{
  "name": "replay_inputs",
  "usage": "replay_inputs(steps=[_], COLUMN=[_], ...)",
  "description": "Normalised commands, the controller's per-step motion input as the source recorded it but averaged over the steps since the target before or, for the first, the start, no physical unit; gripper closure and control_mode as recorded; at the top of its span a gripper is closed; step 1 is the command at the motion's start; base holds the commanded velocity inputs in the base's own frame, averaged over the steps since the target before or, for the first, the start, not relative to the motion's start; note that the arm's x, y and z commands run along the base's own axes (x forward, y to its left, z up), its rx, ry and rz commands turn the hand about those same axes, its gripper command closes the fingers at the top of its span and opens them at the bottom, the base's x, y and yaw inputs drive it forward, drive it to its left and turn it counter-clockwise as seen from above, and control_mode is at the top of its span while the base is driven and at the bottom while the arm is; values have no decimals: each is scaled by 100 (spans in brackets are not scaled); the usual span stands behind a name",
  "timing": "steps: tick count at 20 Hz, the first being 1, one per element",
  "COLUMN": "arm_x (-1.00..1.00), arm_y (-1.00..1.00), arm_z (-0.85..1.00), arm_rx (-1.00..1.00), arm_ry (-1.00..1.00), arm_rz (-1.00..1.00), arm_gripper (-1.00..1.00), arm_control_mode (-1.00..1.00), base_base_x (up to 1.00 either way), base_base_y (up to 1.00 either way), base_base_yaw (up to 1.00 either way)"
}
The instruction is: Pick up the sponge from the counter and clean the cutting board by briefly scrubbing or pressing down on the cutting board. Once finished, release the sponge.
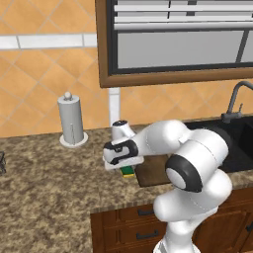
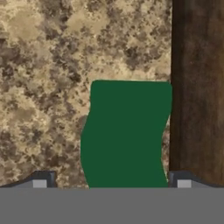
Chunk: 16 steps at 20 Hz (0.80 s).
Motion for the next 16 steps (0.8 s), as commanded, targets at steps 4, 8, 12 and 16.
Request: replay_inputs(steps=[4,8,12,16], arm_x=[11,4,20,11], arm_y=[0,0,0,44], arm_z=[-15,-41,-35,-12], arm_rx=[0,1,8,11], arm_ry=[0,-4,-8,-1], arm_rz=[0,0,0,-1], arm_gripper=[-100,-100,-100,-100], arm_control_mode=[-100,-100,-100,-100], base_base_x=[0,0,0,0], base_base_y=[0,0,0,0], base_base_yaw=[0,0,0,0])
